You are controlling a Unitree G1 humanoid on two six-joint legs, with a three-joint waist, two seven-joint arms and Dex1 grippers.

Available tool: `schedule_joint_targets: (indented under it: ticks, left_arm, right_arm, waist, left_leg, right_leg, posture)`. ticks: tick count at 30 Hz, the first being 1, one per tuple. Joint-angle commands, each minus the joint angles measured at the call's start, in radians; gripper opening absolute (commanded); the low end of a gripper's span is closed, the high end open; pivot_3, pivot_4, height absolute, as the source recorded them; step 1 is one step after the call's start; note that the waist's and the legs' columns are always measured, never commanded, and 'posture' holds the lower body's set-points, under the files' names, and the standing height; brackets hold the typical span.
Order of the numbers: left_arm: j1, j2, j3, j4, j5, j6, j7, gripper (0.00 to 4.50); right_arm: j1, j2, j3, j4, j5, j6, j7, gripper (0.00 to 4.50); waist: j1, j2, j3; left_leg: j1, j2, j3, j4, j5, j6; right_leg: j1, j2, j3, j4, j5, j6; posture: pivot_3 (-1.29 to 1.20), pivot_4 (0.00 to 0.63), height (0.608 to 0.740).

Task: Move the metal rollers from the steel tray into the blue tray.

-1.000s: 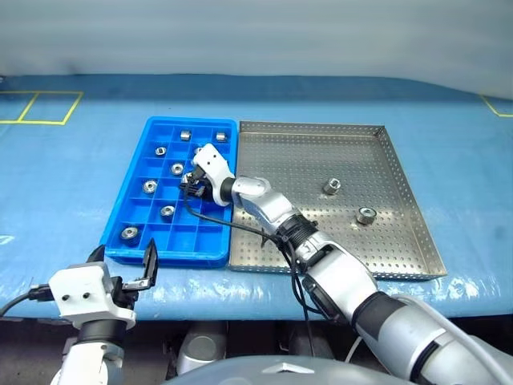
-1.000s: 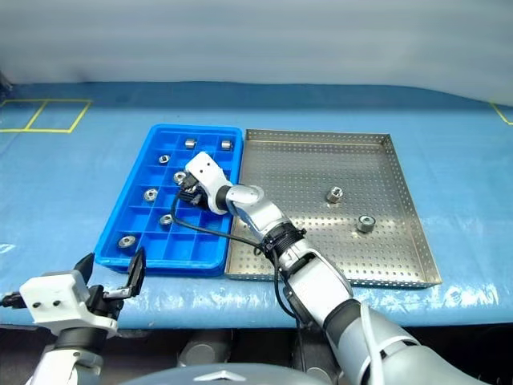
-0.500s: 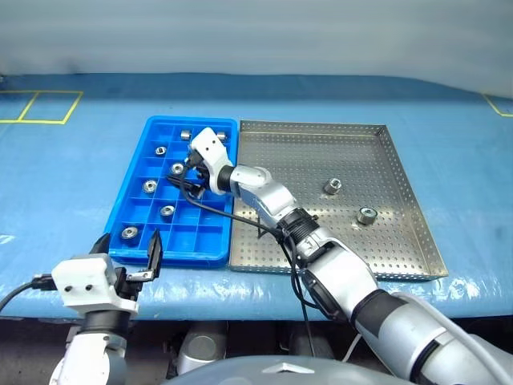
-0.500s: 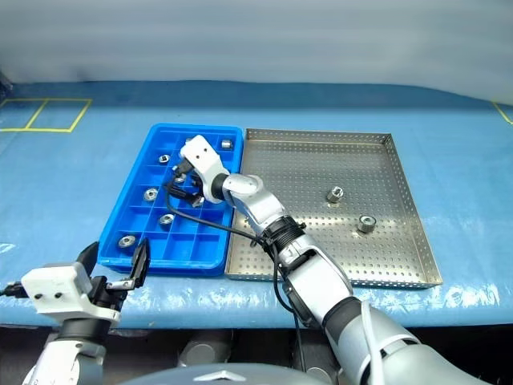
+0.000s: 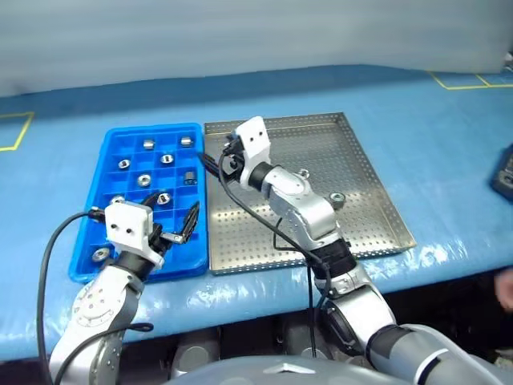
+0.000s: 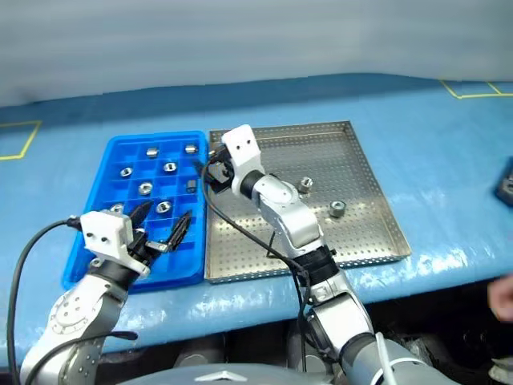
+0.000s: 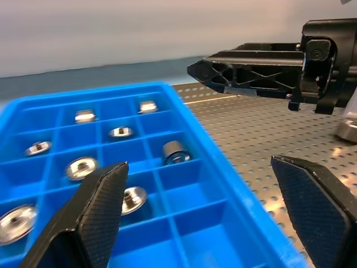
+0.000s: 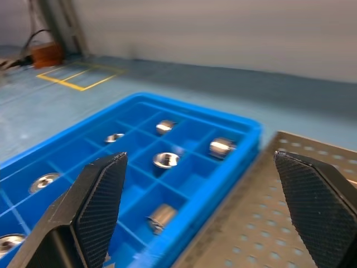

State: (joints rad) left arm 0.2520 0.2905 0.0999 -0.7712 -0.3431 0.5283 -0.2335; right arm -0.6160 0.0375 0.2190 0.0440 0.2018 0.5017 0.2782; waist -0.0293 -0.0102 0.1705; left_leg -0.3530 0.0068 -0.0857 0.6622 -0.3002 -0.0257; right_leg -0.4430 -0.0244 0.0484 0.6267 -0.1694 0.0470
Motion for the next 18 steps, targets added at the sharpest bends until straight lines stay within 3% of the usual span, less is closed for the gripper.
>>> schedule_joint_targets:
  ticks: [1,8,18]
  left_arm:
    - [-0.061,0.021,-0.022,0.025,-0.029,0.021,-0.038,4.50]
    - [-0.126,0.032,-0.051,0.072,-0.041,0.033,-0.069,4.50]
    - [-0.104,0.024,-0.043,0.076,-0.041,0.015,-0.074,4.50]
  right_arm:
    - [0.038,-0.009,-0.038,-0.110,-0.023,0.045,-0.065,4.45]
    - [0.153,-0.023,-0.089,-0.238,-0.041,0.119,-0.147,4.45]
    - [0.397,-0.088,-0.146,-0.493,-0.038,0.294,-0.203,4.45]
  waist:
    - [-0.030,0.000,0.000]
    - [-0.101,0.000,0.000]
    - [-0.105,0.000,0.000]
  left_leg:
    - [0.000,0.000,0.000,0.000,0.000,0.000]
    - [0.000,0.000,0.001,0.000,-0.001,0.001]
    - [0.000,0.000,0.001,0.001,-0.001,0.001]
  right_leg:
    - [0.000,0.000,0.000,0.000,0.001,0.000]
    - [0.000,0.000,0.002,0.000,0.003,0.000]
    - [0.000,0.001,0.003,0.000,-0.001,0.004]
  posture:
    - [-0.12,0.150,0.740]
    - [-0.16,0.150,0.740]
    - [-0.14,0.150,0.740]
